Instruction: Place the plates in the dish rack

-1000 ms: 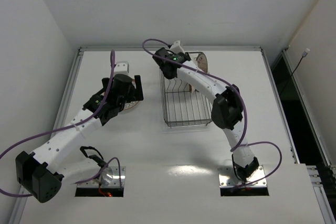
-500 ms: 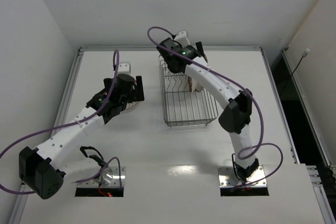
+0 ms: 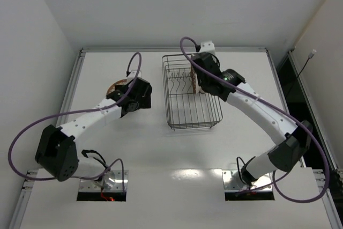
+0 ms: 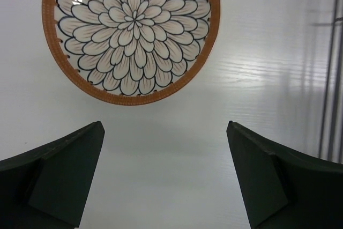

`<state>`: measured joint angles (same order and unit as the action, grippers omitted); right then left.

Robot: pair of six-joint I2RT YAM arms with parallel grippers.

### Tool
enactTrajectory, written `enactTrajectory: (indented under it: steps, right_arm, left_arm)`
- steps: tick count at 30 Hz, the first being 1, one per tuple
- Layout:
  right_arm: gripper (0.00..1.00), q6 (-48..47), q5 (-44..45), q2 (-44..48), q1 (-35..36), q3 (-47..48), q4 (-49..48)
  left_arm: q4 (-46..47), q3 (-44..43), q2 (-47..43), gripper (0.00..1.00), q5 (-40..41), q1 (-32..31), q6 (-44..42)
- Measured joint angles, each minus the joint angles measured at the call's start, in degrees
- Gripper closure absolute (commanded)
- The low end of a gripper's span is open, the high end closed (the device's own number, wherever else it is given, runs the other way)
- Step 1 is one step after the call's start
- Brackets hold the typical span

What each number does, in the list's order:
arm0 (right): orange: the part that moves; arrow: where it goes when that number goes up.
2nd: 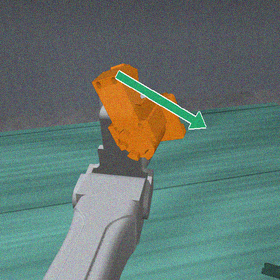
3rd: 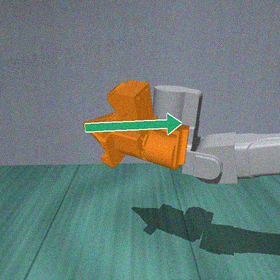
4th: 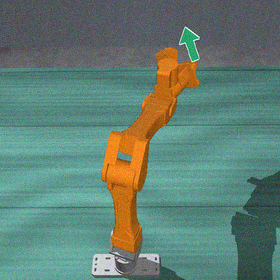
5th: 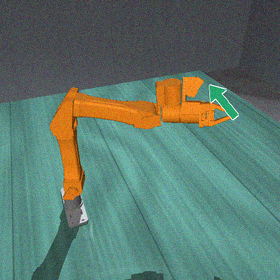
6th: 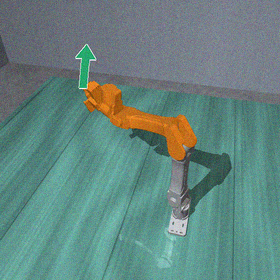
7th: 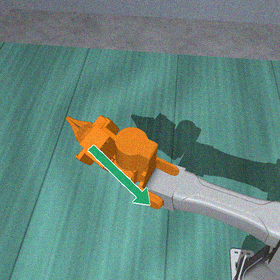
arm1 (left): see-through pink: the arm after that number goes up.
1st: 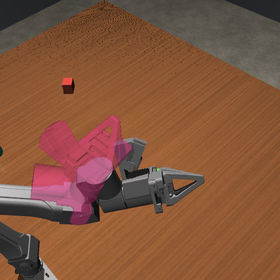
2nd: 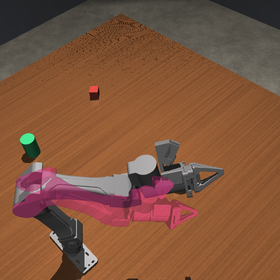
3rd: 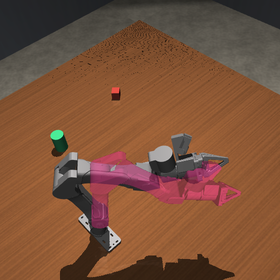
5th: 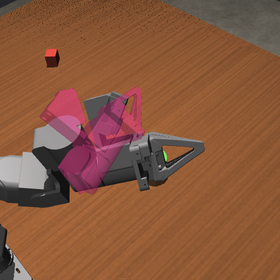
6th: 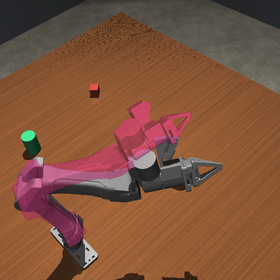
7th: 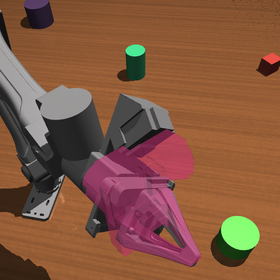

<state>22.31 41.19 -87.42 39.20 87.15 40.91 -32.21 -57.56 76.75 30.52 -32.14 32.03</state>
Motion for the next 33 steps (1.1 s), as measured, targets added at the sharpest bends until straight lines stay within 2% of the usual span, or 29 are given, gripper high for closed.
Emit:
enactTrajectory:
  steps: [5, 14, 22, 30, 33]
  right_arm:
    - [0.69, 0.17, -6.14, 8.11, 0.04, -13.27, -3.1]
    - [0.71, 1.01, -7.41, 22.71, 0.04, -19.32, -8.68]
    - [0.71, 1.68, -8.31, 28.81, 0.04, -21.2, -11.87]
    - [0.71, 1.79, -9.03, 29.49, 0.04, -22.56, -11.91]
    - [0.71, 1.81, -9.29, 30.53, 0.04, -22.67, -11.91]
  left_arm:
    - [-1.64, -1.86, 8.59, 0.0, -0.28, 0.0, -1.29]
    - [-0.61, -2.71, 14.73, 0.0, -0.94, 0.48, -6.38]
    - [4.09, -6.88, 22.14, 0.21, -3.93, 4.74, -12.17]
    - [4.44, -12.0, 32.13, 0.31, -5.84, 7.39, -13.86]
    - [4.39, -13.92, 33.59, 0.46, -6.05, 7.39, -13.88]
